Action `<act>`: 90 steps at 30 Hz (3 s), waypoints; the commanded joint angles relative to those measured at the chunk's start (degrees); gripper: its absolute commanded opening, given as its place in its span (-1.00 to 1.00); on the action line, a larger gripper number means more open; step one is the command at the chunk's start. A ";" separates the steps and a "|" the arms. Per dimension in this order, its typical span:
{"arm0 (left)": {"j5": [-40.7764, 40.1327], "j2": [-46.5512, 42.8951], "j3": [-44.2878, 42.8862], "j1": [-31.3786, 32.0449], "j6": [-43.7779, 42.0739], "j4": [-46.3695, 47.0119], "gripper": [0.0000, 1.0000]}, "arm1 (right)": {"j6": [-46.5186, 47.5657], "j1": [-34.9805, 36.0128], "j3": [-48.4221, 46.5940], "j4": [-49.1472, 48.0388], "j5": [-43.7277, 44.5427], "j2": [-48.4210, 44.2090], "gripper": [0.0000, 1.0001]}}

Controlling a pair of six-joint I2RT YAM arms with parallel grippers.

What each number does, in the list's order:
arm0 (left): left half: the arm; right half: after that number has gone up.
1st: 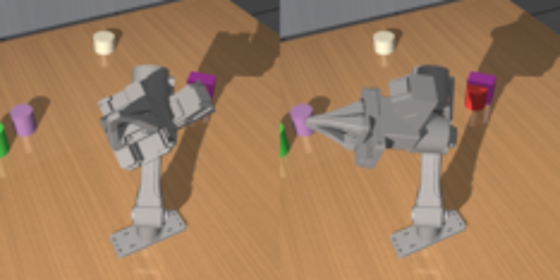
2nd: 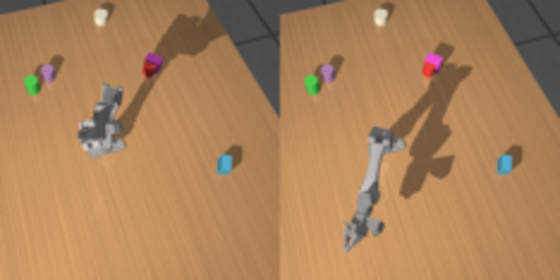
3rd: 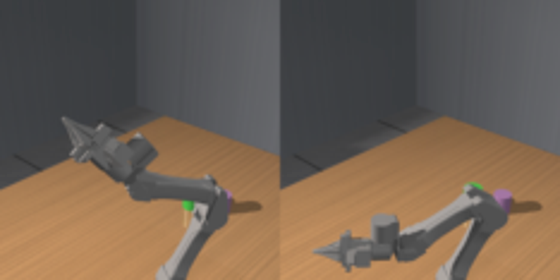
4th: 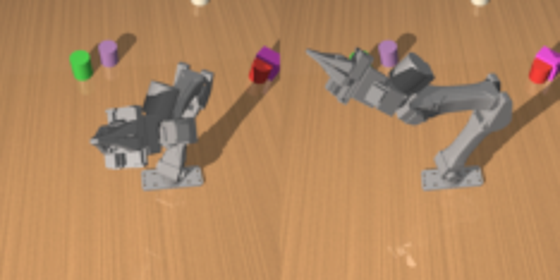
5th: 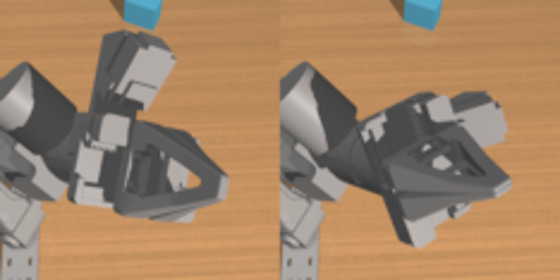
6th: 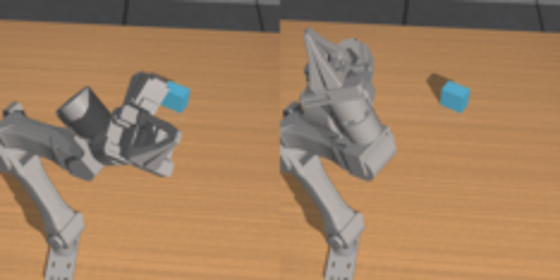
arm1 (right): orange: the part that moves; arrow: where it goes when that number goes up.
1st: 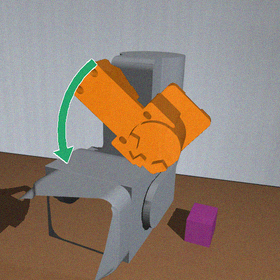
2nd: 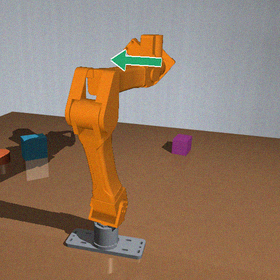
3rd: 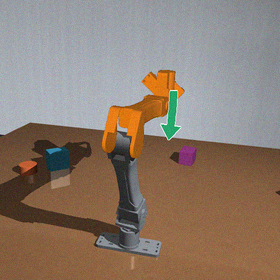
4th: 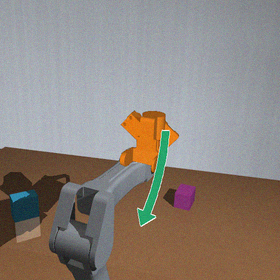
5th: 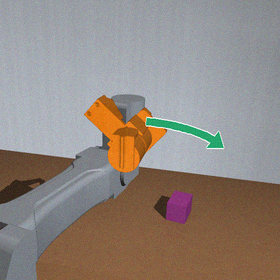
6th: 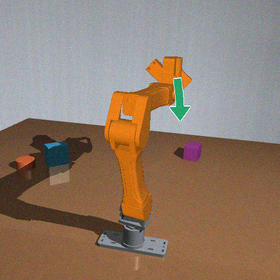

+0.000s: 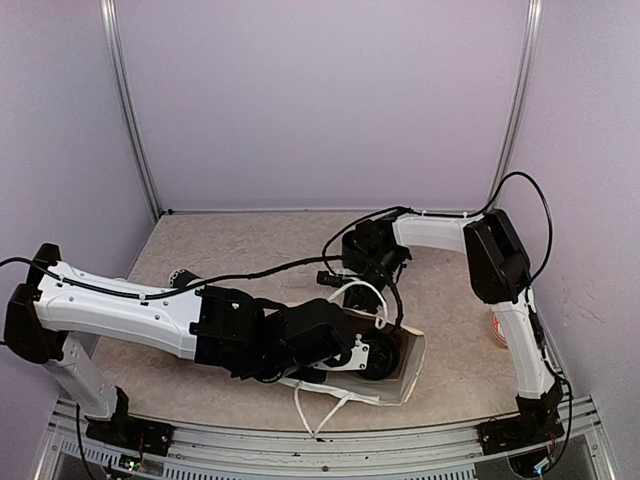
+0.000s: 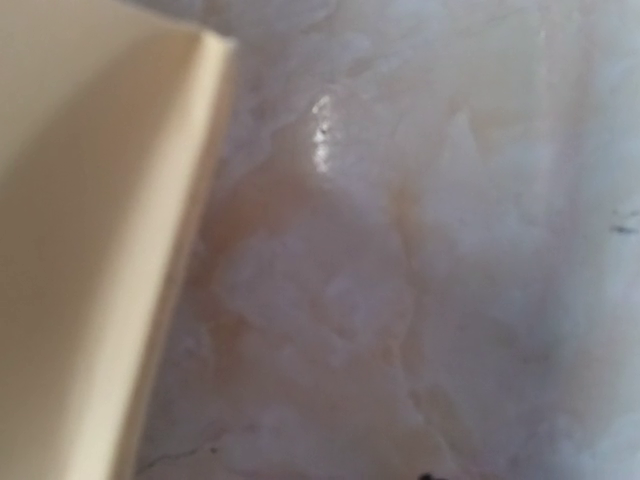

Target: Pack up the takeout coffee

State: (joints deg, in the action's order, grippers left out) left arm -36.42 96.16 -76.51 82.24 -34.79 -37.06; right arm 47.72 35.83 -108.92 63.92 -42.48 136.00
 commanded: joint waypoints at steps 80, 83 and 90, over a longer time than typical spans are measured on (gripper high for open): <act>18.35 2.64 -5.16 -2.14 21.22 -18.33 0.20 | 0.34 -2.23 -10.45 9.01 -0.09 1.07 0.04; 21.09 3.35 -6.79 -3.04 22.48 -19.19 0.21 | 0.98 -3.88 -9.36 9.54 -0.92 -1.99 0.05; 24.87 5.21 -7.71 -3.74 25.00 -20.50 0.23 | 2.55 -5.87 -6.05 10.45 -1.69 -6.50 0.05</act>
State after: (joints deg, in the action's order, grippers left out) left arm -21.34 98.21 -84.66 78.28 -13.52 -53.01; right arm 49.01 30.02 -116.97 72.27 -43.29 133.36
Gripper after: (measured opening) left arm 0.708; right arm 0.528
